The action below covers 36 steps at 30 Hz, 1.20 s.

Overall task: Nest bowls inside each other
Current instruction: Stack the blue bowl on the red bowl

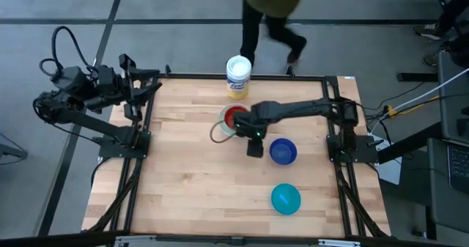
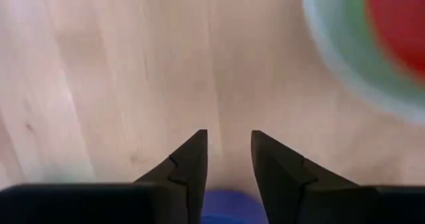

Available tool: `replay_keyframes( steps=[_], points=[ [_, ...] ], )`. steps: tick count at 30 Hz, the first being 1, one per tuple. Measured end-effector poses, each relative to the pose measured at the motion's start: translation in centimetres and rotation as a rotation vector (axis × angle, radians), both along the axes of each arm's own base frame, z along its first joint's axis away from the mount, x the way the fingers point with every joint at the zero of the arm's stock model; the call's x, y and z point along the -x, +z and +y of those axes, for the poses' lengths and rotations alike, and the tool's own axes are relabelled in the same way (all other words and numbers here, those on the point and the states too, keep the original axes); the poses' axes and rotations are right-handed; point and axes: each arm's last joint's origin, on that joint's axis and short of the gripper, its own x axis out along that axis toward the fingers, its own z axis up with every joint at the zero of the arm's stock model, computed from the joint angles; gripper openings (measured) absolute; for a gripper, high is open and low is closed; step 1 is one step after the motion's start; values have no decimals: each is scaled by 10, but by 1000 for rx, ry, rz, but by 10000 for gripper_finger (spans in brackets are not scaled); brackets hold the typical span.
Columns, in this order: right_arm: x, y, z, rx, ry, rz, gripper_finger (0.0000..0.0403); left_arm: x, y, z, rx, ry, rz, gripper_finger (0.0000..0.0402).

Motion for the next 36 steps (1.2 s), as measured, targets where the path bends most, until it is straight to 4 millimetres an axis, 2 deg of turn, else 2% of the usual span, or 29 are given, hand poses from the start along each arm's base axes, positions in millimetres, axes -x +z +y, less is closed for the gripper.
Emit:
replay_keyframes(
  steps=[4,12,16,23,30,36],
  points=[
    [29,-10,13,-48,-107,-7,119,0,0,-1,4,7,5,171],
    [93,11,33,-63,-337,-73,153,-1,-1,-1,-3,30,16,171],
    [113,10,45,-87,-410,-68,166,-3,-1,-1,-11,38,23,171],
    [116,1,61,-99,-418,-50,159,-7,-1,-2,-19,42,24,171],
    [113,-15,62,-73,-402,-6,148,-8,0,-2,-17,41,14,171],
    [104,-29,62,-78,-395,8,164,-8,2,-2,-10,33,-6,171]
  ],
)
